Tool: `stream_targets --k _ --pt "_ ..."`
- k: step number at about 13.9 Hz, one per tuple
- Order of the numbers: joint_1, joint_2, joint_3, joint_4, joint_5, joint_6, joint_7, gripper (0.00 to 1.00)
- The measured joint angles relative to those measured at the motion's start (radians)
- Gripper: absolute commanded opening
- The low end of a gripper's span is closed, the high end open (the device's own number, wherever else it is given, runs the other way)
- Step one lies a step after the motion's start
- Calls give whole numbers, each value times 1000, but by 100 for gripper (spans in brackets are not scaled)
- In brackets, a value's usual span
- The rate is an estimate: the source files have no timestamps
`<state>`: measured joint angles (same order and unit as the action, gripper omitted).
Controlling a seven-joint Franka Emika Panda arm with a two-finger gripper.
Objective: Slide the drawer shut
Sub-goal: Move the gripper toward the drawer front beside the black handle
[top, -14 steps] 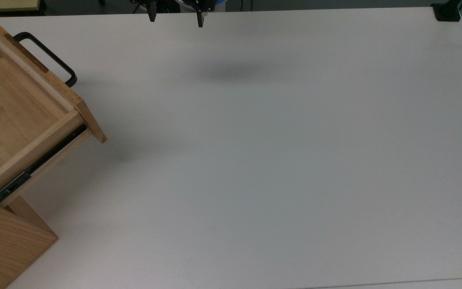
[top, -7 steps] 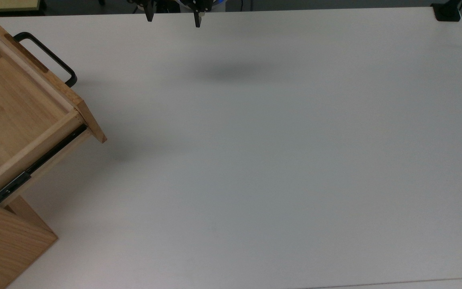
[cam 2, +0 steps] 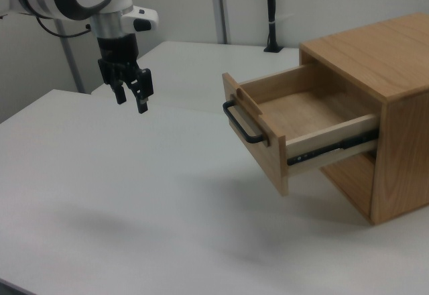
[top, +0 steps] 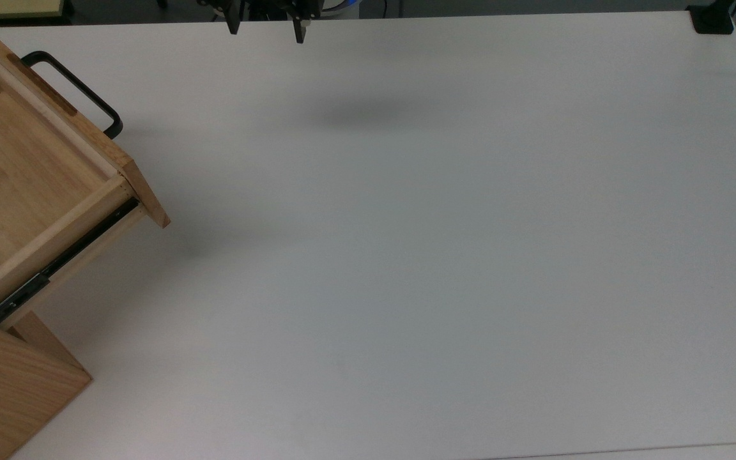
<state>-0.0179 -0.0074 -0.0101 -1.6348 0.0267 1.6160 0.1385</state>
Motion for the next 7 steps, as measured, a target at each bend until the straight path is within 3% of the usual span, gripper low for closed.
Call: stream_targets --k 1,4,7 --pt "-2 0 0 0 2 -3 29 9" --pt "-7 0 -18 0 24 -3 176 8" --pt "-36 6 -58 0 57 6 224 7"
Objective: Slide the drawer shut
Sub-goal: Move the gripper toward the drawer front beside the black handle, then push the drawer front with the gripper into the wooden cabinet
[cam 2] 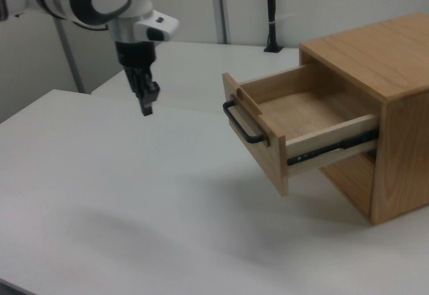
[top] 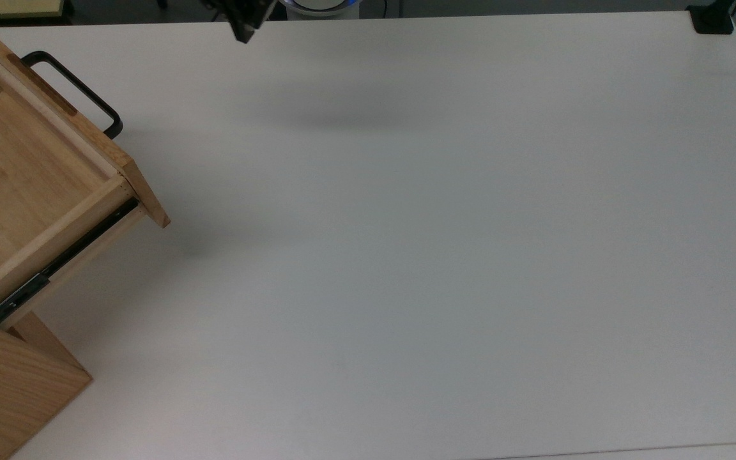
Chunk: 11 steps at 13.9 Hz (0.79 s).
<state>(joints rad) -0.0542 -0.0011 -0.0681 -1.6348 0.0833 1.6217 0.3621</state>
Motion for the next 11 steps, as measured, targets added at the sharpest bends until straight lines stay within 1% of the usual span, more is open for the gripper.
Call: stream_targets --k 1,3,5,7,8,11 --pt "-32 12 -6 0 2 24 0 6" --pt "-90 67 -22 0 3 116 -4 6" --pt "-119 112 -34 1 2 195 -17 5" --pt "-140 158 -50 15 -7 250 -33 5" --pt "-145 189 -72 35 -9 288 -35 5" --pt "-149 233 -119 70 -9 378 -36 5"
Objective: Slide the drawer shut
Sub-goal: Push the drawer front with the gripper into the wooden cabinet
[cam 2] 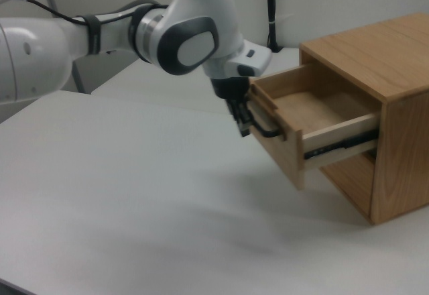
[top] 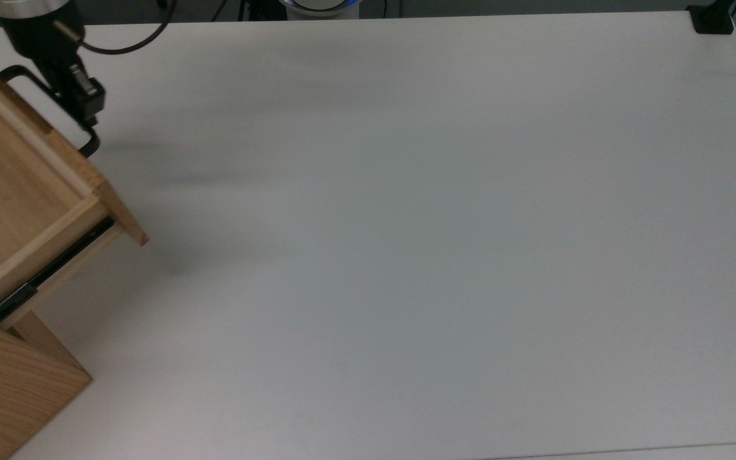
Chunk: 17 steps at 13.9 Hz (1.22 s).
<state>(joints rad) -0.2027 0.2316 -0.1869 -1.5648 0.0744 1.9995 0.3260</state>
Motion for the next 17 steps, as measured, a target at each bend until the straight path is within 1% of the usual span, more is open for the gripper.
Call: stream_targets --k 1,2,4,8,11,14,16,17 --pt "-2 18 -13 18 0 25 0 4" --pt "-7 54 -27 57 0 54 0 4" --pt "-21 117 -34 118 0 125 10 4" --pt "-41 256 -57 194 0 403 52 4" --pt "-45 293 -62 214 0 540 89 4" --pt "-45 296 -63 214 0 551 91 6" --pt "-45 295 -64 214 0 551 64 7" --pt "-45 294 -64 213 0 548 41 10"
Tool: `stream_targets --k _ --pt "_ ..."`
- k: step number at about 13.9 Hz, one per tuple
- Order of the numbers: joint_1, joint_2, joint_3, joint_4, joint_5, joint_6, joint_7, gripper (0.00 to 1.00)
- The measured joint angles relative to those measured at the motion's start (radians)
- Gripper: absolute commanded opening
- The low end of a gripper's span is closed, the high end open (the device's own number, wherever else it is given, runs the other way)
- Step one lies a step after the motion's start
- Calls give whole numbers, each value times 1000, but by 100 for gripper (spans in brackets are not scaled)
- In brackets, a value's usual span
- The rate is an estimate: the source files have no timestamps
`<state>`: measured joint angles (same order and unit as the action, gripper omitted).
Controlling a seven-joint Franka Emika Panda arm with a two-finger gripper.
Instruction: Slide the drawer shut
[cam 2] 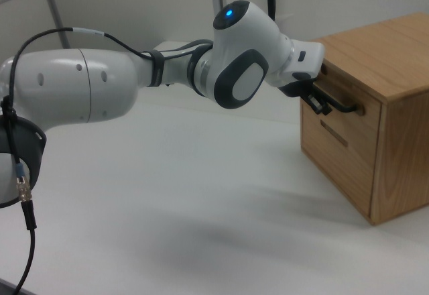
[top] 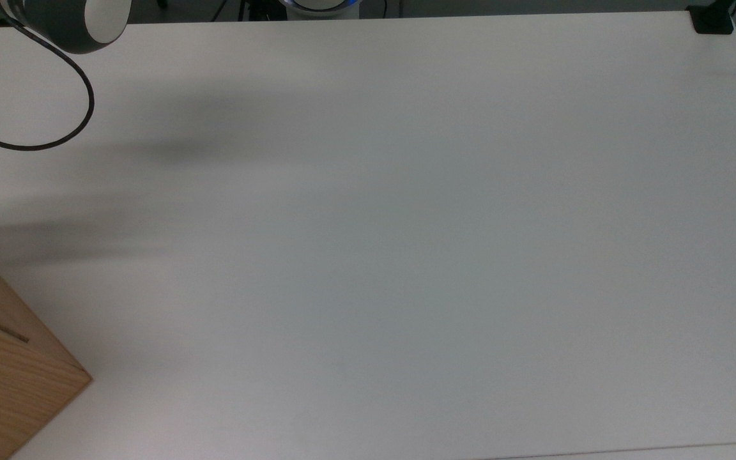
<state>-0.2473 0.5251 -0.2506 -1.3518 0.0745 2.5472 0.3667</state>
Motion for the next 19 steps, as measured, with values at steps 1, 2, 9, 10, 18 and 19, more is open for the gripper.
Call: stream_targets --k 1,2,9,10,18,19 --pt "1 -6 0 -1 0 -14 -26 13" --pt "2 -22 0 -1 0 -49 -56 22" --pt "127 -345 19 -160 0 -618 -352 100" --pt "152 -412 37 -211 0 -681 -393 100" --pt "251 -514 225 -331 -95 -852 -420 100" --pt "251 -513 223 -336 -95 -857 -420 100"
